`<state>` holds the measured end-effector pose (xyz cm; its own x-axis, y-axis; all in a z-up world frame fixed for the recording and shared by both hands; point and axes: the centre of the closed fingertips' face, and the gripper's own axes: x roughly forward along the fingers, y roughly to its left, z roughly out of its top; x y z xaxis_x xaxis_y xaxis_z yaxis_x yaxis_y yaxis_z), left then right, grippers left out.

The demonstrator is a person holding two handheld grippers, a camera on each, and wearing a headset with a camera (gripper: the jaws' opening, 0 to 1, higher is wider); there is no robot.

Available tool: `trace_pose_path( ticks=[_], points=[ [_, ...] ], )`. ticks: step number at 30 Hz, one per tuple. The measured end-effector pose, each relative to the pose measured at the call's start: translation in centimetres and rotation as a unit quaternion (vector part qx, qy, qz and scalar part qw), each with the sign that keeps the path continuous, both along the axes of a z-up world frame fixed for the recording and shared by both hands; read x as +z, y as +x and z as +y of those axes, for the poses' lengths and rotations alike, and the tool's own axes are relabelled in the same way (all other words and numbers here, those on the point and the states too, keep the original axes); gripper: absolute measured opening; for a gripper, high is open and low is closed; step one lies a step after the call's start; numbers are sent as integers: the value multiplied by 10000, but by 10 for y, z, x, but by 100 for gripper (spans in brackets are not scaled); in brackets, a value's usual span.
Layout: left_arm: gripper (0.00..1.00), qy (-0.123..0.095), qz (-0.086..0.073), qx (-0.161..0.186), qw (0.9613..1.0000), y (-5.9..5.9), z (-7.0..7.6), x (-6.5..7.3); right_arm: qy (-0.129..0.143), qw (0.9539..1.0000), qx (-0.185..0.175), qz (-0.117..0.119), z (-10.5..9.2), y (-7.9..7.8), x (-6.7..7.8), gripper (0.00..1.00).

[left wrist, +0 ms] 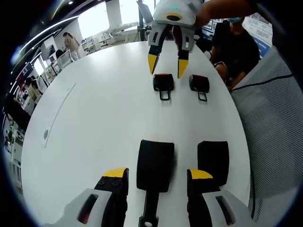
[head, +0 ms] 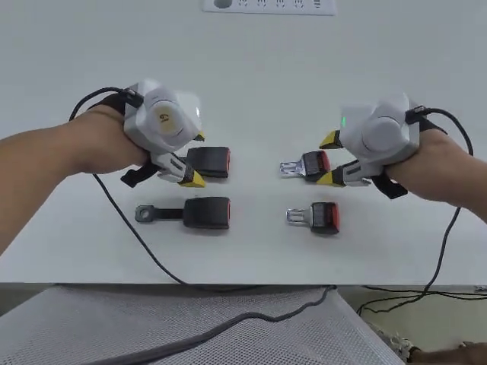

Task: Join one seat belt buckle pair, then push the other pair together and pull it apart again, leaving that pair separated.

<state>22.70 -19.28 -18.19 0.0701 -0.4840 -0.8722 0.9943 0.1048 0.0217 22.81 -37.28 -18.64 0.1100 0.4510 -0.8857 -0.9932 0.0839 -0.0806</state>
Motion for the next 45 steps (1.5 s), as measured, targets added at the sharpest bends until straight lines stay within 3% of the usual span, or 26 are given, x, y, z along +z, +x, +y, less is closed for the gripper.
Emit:
trace_pose_path(
  ticks=[5, 15, 18, 32, 45],
  points=[
    [49, 44, 55, -6, 10000, 5, 6, -11, -51, 9999, 122, 105, 3, 1, -8, 32],
    [41, 96, 196, -130, 9997, 1, 11, -24, -130, 9995, 239, 167, 4, 2, -15, 32],
    [39, 143, 159, -173, 9996, 2, 11, -27, -183, 9994, 228, 190, 1, 3, -22, 32],
    [35, 160, 158, -180, 9996, 4, 8, -26, -191, 9992, 269, 214, 0, 2, -21, 33],
    [34, 159, 187, 86, 9997, 0, 5, -22, -238, 9993, 187, 224, 0, 4, -25, 32]
  ],
)
